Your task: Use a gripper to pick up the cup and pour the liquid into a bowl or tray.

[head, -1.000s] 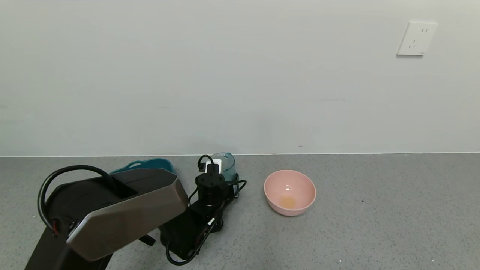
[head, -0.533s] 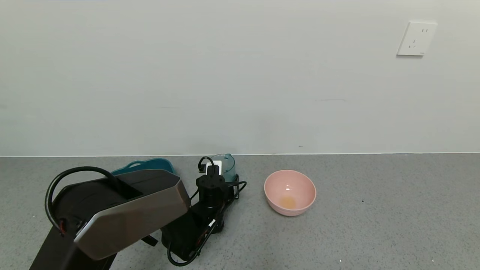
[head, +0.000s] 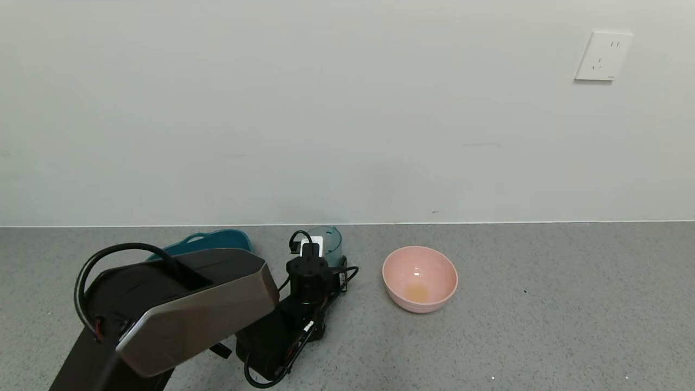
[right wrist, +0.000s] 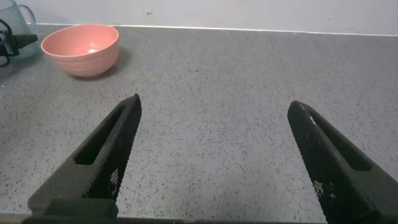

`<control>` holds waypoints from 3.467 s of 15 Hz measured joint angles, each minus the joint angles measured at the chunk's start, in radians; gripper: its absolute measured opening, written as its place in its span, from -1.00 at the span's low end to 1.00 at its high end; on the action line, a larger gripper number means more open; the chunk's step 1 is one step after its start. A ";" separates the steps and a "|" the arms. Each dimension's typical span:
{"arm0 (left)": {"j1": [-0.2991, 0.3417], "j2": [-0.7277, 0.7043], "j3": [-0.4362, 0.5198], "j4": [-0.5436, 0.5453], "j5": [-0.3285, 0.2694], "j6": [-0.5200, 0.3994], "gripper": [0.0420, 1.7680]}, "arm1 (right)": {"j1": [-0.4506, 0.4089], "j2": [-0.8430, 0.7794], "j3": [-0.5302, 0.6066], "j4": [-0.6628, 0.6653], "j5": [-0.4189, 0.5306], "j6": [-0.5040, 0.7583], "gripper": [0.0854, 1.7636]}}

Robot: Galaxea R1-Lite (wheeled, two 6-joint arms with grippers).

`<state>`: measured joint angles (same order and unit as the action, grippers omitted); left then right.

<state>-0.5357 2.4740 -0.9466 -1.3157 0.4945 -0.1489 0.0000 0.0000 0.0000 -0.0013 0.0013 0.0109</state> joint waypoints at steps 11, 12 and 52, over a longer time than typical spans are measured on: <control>-0.004 0.011 0.004 -0.006 0.018 0.001 0.70 | 0.000 0.000 0.000 0.000 0.000 0.000 0.94; -0.004 0.011 0.005 -0.005 0.018 0.001 0.72 | 0.000 0.000 0.000 0.000 0.000 0.000 0.94; 0.177 -1.697 0.073 1.554 -0.245 0.219 0.94 | 0.000 0.000 0.000 0.000 0.000 0.000 0.94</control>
<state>-0.3583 0.7768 -0.8736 0.2385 0.2491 0.0700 0.0000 0.0000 0.0000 -0.0013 0.0013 0.0109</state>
